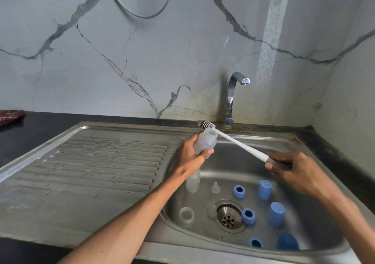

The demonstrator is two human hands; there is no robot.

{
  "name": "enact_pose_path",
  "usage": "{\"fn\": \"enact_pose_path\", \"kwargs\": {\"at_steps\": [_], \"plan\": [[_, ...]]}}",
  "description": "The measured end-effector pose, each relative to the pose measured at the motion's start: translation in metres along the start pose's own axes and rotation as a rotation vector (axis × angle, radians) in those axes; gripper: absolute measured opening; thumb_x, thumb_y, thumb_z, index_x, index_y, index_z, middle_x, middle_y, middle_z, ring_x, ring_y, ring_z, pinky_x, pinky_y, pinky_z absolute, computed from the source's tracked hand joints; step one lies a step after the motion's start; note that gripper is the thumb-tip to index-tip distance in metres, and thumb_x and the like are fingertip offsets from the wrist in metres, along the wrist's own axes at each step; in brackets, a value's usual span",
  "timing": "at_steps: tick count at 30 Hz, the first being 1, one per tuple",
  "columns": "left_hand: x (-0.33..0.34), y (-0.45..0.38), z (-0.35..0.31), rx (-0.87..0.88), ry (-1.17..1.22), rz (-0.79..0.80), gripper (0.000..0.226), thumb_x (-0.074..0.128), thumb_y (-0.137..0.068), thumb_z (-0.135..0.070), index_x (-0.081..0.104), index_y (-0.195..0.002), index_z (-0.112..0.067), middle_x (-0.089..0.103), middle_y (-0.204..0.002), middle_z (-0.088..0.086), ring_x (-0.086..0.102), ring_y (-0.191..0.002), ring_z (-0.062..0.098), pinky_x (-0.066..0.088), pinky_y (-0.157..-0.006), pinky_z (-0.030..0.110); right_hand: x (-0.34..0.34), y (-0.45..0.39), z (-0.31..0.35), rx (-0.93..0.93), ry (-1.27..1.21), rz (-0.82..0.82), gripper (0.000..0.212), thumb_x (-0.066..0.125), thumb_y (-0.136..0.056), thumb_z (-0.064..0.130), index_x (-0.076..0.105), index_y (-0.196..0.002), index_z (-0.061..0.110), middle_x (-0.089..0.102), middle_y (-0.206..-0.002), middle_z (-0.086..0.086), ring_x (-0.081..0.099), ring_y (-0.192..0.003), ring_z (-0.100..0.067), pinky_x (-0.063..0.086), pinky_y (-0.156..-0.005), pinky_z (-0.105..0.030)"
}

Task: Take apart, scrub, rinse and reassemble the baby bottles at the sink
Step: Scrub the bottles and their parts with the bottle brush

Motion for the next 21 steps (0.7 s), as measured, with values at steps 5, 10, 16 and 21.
{"fn": "enact_pose_path", "kwargs": {"at_steps": [5, 10, 16, 21], "plan": [[-0.022, -0.002, 0.000, 0.010, 0.036, -0.196, 0.045, 0.082, -0.073, -0.022, 0.068, -0.116, -0.019, 0.073, -0.101, -0.005, 0.066, -0.093, 0.014, 0.053, -0.081, 0.025, -0.018, 0.006, -0.005, 0.066, 0.098, -0.078, 0.036, 0.070, -0.089, 0.041, 0.066, -0.125, 0.040, 0.069, -0.124, -0.002, 0.062, -0.113, -0.029, 0.049, -0.086, -0.038], [-0.031, -0.003, 0.003, 0.012, -0.074, -0.283, 0.048, 0.089, -0.059, -0.031, 0.073, -0.103, -0.021, 0.072, -0.093, -0.005, 0.066, -0.084, 0.015, 0.055, -0.076, 0.029, -0.019, 0.011, 0.002, 0.058, 0.117, -0.107, 0.036, 0.069, -0.090, 0.042, 0.065, -0.126, 0.042, 0.070, -0.121, -0.003, 0.063, -0.108, -0.029, 0.048, -0.078, -0.036], [-0.023, 0.002, -0.007, -0.030, -0.271, -0.298, 0.046, 0.087, -0.059, -0.041, 0.075, -0.099, -0.022, 0.062, -0.090, -0.001, 0.061, -0.081, 0.018, 0.049, -0.071, 0.028, -0.009, 0.017, 0.020, -0.060, 0.040, -0.064, 0.032, 0.069, -0.090, 0.034, 0.069, -0.123, 0.035, 0.072, -0.090, 0.004, 0.063, -0.081, -0.015, 0.046, -0.067, -0.032], [-0.043, -0.002, 0.008, -0.178, -0.279, -0.362, 0.039, 0.082, -0.058, -0.047, 0.072, -0.086, -0.022, 0.065, -0.087, 0.003, 0.063, -0.079, 0.022, 0.043, -0.063, 0.025, -0.008, 0.018, 0.020, -0.059, 0.100, -0.011, 0.039, 0.070, -0.089, 0.037, 0.065, -0.127, 0.036, 0.074, -0.108, 0.002, 0.063, -0.083, -0.014, 0.048, -0.069, -0.029]]}}
Point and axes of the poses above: each hand's wrist, its own y-axis away from the middle knuckle, its own x-axis out of the palm, z = x × y, the point moved 4 cm from there along -y, towards the middle knuckle
